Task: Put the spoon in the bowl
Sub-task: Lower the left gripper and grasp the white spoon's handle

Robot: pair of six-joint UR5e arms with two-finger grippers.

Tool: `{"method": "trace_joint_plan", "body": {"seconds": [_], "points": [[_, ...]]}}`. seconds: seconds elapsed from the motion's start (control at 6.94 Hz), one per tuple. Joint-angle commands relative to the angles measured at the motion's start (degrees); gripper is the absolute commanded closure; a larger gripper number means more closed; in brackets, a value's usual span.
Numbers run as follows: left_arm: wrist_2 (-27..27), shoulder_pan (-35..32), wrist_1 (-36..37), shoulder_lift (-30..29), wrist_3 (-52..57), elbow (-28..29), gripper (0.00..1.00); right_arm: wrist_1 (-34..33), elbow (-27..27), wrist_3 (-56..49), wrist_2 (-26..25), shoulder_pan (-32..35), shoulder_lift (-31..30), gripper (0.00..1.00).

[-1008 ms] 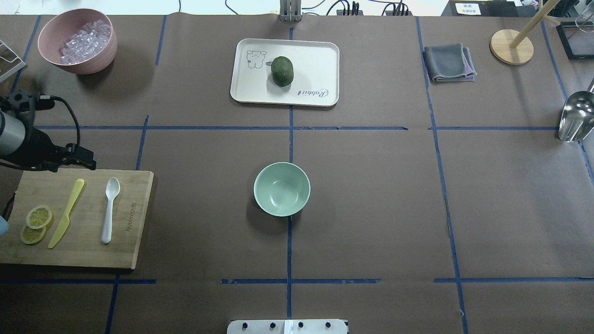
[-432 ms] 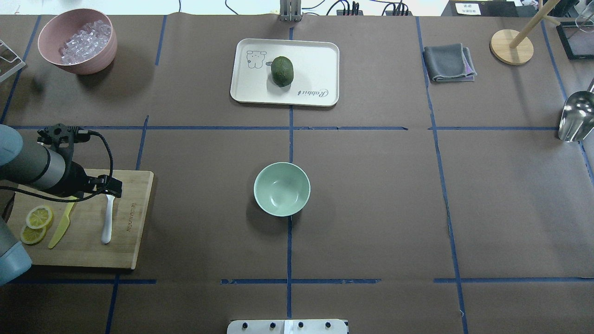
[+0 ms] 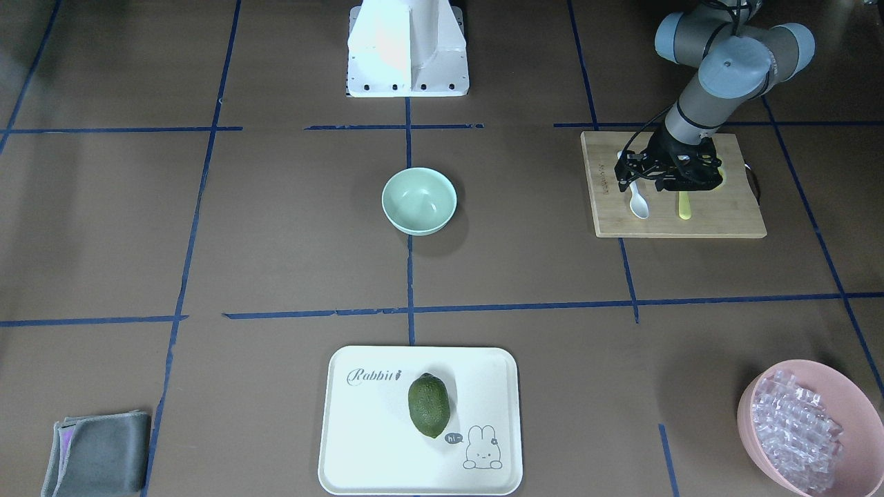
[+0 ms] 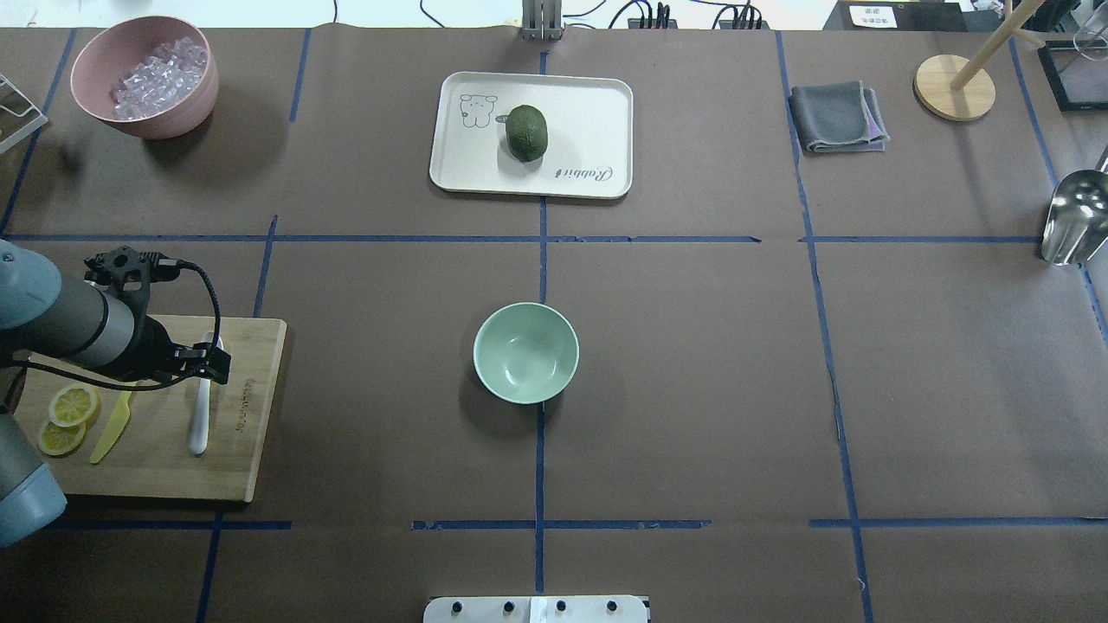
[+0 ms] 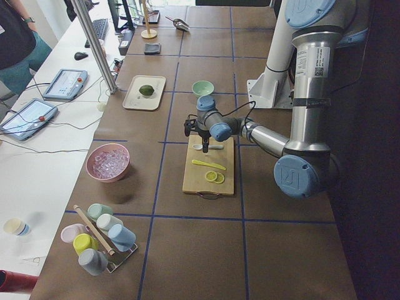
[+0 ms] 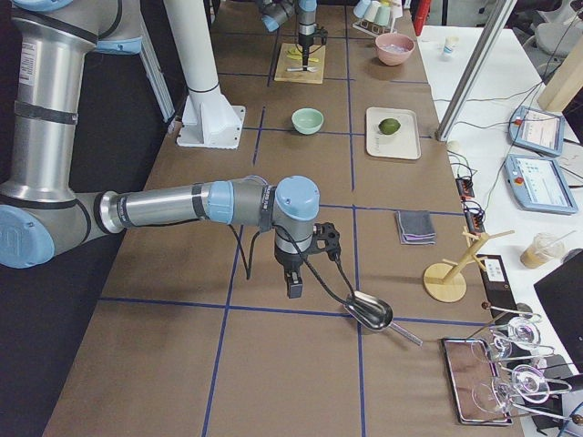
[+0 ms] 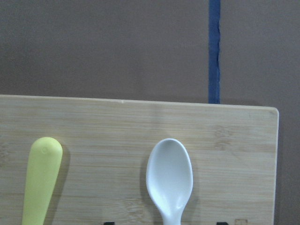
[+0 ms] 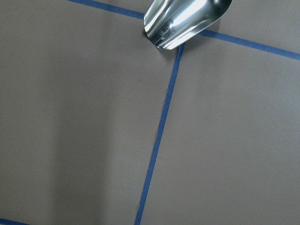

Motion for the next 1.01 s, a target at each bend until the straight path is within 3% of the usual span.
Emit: {"method": "trace_joint_plan", "body": {"seconds": [0.0, 0.58, 0.86], "points": [[0.0, 0.7, 0.2, 0.0, 0.1, 0.0, 0.38, 0.0, -0.1, 0.0, 0.0, 0.0, 0.0, 0.0], [0.0, 1.1, 1.4, -0.4, 0.1, 0.0, 0.58, 0.0, -0.3, -0.2, -0.1, 0.0, -0.3, 0.0], [0.0, 1.1, 1.4, -0.5, 0.2, 0.0, 0.83, 0.0, -0.3, -0.2, -0.1, 0.0, -0.5, 0.0]]}}
